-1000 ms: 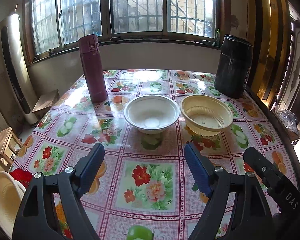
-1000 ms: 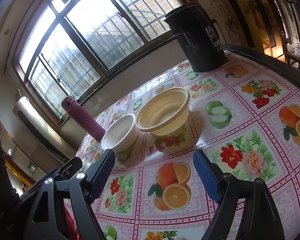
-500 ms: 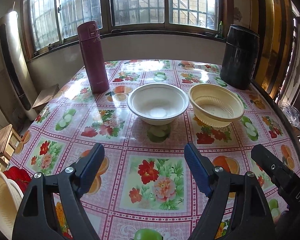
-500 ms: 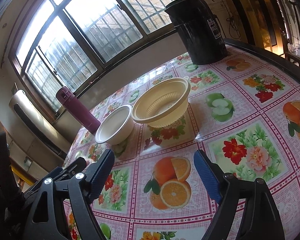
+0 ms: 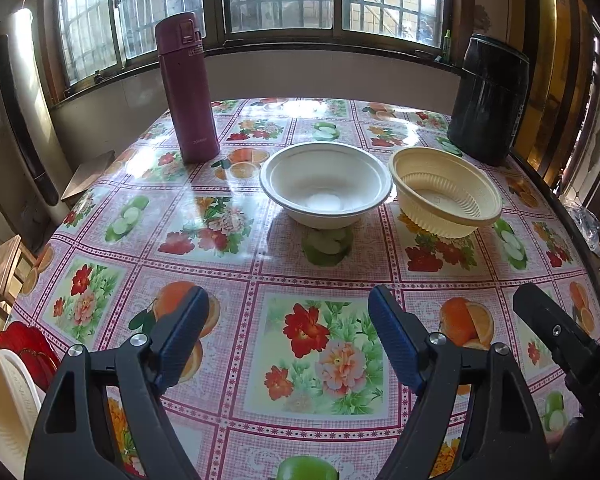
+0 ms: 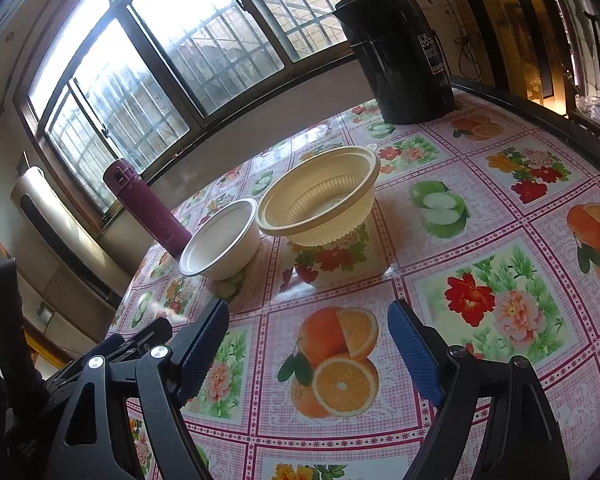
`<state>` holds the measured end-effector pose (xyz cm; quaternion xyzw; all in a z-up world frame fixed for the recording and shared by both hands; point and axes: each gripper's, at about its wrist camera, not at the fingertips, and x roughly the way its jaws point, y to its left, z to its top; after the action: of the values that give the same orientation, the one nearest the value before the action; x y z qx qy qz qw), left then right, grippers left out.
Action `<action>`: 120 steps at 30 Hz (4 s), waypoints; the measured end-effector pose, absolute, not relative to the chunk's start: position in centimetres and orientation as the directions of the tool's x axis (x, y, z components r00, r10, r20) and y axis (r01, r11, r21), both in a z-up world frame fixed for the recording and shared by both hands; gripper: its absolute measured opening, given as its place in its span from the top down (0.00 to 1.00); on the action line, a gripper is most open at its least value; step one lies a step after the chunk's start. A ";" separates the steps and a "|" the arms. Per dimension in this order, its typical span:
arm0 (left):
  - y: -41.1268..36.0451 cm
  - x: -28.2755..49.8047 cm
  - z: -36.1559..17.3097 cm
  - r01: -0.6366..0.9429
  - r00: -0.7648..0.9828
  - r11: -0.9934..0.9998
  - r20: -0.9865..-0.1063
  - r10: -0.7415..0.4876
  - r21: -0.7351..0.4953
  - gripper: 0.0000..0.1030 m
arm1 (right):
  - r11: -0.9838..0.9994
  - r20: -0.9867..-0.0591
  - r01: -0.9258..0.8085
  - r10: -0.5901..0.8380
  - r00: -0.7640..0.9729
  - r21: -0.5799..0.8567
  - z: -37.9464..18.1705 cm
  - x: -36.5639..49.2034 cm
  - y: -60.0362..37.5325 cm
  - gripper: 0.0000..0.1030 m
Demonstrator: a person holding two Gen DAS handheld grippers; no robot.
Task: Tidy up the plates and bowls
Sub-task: 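Move the left gripper toward the small white bowl, then close the left gripper on the rim of the small white bowl, then lift the small white bowl with the left gripper and carry it to the stack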
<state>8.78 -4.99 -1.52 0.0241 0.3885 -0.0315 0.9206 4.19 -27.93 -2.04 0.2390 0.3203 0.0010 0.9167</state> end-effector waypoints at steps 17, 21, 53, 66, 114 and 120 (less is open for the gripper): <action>-4.4 9.7 -2.9 0.054 0.664 0.998 -0.747 -0.017 0.025 0.20 | 0.900 -0.610 0.152 0.146 0.779 0.409 -2.6 4.6 -27.5 0.19; -4.4 9.8 -3.0 0.056 0.661 0.998 -0.750 -0.020 0.023 0.20 | 0.902 -0.615 0.150 0.147 0.775 0.404 -2.6 4.7 -27.4 0.19; -4.5 9.8 -3.3 0.072 0.643 0.997 -0.765 -0.039 0.010 0.20 | 0.910 -0.632 0.140 0.153 0.760 0.389 -3.1 5.1 -27.1 0.19; -4.4 10.0 -3.2 0.071 0.633 0.997 -0.772 -0.050 -0.006 0.20 | 0.894 -0.625 0.147 0.171 0.762 0.423 -3.2 5.5 -27.5 0.19; -3.2 26.7 -4.6 -0.145 0.474 0.984 -0.880 -0.022 -0.103 0.73 | 0.771 -0.682 0.196 0.375 0.628 0.605 -5.6 24.0 -24.3 0.88; -2.7 25.4 -4.5 -0.132 0.459 0.984 -0.887 -0.045 -0.118 0.79 | 0.777 -0.681 0.189 0.372 0.631 0.600 -4.7 22.7 -23.9 0.89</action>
<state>25.45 -2.73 -4.48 -0.0853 0.5193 0.0258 0.8500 22.71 -23.91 -4.72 0.3291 0.4262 0.0547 0.8409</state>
